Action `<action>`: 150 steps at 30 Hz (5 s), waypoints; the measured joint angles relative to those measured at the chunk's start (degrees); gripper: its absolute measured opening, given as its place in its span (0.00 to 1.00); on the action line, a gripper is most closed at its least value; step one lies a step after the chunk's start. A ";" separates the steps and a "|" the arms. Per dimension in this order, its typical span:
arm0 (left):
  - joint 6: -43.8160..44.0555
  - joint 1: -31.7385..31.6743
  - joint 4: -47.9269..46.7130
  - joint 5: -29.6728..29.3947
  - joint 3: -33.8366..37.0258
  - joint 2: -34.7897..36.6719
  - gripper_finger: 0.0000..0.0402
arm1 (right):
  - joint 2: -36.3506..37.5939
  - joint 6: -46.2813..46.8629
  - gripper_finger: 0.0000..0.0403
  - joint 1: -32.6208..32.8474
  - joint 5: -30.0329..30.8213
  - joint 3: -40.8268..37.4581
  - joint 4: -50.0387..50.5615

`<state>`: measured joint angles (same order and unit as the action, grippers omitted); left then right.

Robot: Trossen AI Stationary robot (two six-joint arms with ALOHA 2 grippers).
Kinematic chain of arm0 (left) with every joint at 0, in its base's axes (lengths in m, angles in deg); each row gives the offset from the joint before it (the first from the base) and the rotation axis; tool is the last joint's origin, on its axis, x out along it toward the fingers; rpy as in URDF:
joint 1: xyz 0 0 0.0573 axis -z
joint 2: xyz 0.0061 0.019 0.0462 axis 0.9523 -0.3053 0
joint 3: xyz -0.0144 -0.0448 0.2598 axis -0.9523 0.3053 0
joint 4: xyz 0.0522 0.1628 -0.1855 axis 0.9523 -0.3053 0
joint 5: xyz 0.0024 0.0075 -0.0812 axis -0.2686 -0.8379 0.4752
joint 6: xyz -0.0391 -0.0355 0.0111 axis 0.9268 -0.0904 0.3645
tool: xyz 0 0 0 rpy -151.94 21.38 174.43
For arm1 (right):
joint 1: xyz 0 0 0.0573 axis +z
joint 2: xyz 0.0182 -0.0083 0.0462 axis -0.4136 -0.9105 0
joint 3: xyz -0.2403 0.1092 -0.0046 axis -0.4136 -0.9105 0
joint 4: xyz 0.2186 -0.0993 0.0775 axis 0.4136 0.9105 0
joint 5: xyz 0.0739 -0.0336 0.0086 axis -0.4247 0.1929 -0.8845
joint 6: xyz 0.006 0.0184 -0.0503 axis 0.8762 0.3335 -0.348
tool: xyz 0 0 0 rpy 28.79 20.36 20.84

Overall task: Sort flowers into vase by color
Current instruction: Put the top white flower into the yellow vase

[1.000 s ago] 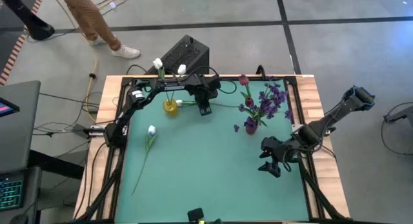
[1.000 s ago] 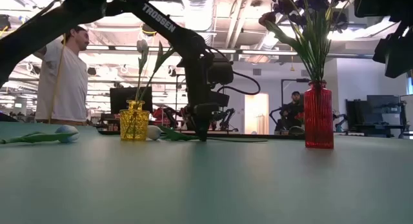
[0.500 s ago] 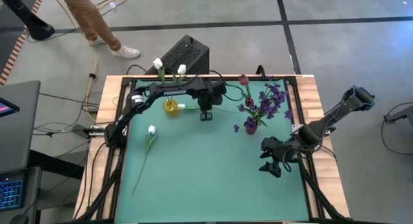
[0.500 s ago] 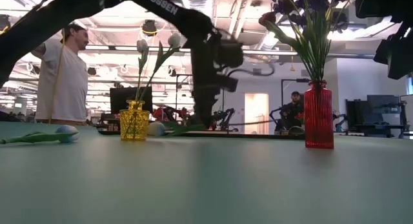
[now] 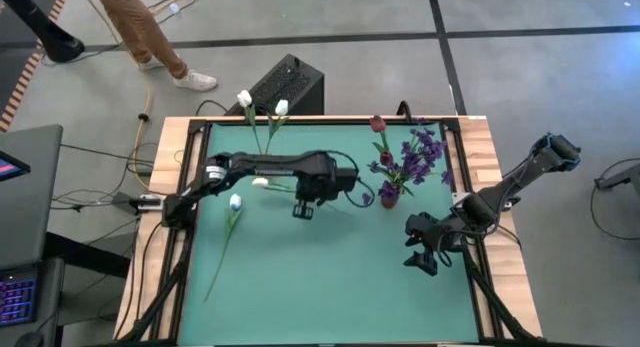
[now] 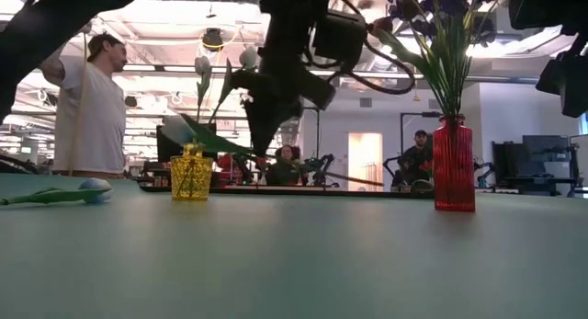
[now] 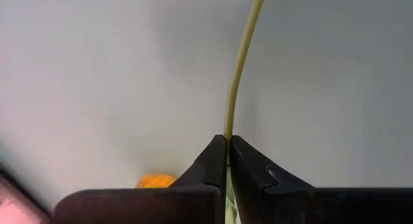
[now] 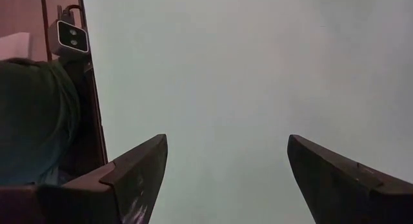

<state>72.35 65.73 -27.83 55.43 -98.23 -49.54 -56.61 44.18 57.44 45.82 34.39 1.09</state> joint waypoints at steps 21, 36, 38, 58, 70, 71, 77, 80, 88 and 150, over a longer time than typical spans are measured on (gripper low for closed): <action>17.48 17.52 16.04 -14.42 42.40 28.03 0.00 | 0.02 0.70 0.86 0.06 0.35 0.00 -1.99; 11.82 25.12 25.86 -26.96 53.14 37.59 0.00 | -0.07 27.80 0.86 7.62 -2.81 -0.02 -10.77; 9.54 26.30 27.18 -30.21 53.14 37.59 0.00 | -0.99 26.06 0.86 9.00 1.41 -0.02 -17.06; -31.01 34.75 59.77 -37.04 53.12 37.35 0.00 | -39.95 -13.81 0.86 0.65 21.53 0.00 -78.94; -44.31 35.73 63.97 -39.92 53.12 37.33 0.00 | -54.57 -22.19 0.86 -4.78 24.48 10.49 -87.61; -44.59 35.73 63.94 -40.65 53.12 37.33 0.00 | -55.17 -22.77 0.86 -5.07 24.50 11.38 -87.63; -49.03 35.99 62.91 -44.27 53.12 37.33 0.00 | -55.12 -25.69 0.79 -6.15 24.41 12.98 -85.35; -50.59 36.10 62.64 -44.67 53.12 37.33 0.00 | -55.12 -26.10 0.72 -6.86 24.41 12.98 -85.03; -51.07 36.06 62.56 -45.29 53.12 37.33 0.00 | -55.12 -25.32 0.47 -8.47 24.39 12.98 -84.31; 23.52 25.04 133.19 -8.30 96.87 59.34 0.51 | -55.08 -45.01 0.06 -14.20 23.02 12.98 -97.75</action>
<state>95.87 90.77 105.36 47.13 -1.36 9.80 -111.69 -0.83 43.24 68.83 47.38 -96.66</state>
